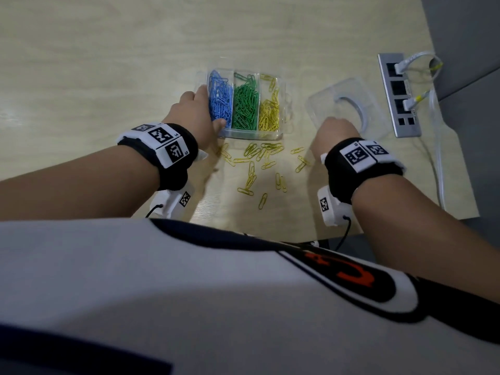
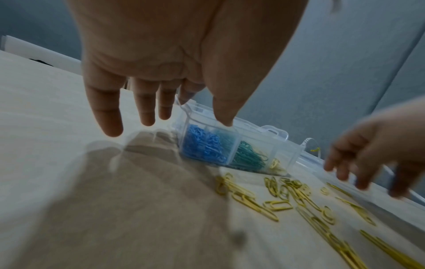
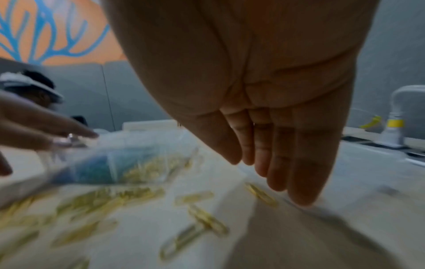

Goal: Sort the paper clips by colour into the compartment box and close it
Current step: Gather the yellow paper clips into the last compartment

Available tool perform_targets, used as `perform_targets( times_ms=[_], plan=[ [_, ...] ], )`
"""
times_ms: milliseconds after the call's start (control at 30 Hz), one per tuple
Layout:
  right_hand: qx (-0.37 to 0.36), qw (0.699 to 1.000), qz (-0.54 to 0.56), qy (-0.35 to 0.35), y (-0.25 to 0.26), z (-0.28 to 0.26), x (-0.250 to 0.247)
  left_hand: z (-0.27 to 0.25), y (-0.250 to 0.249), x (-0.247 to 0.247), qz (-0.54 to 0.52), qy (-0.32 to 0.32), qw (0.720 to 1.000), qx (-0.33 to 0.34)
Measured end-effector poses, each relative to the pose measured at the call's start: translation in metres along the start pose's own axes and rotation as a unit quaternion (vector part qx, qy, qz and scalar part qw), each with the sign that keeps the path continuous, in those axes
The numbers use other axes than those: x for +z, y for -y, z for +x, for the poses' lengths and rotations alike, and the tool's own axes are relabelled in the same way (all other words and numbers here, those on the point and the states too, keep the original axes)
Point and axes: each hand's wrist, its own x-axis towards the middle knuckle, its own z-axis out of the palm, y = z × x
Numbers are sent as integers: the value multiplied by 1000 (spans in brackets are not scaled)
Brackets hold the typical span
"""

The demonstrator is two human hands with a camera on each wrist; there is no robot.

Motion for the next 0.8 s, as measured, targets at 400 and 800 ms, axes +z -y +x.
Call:
perform_targets(
  times_ms=[400,800],
  plan=[
    [-179,982,63,11,41,-27,40,6,9,-12,-6,-12,999,-41],
    [-314,947,-34,-54,45,-28,55,7,11,-11,-13,-14,999,-45]
  ],
)
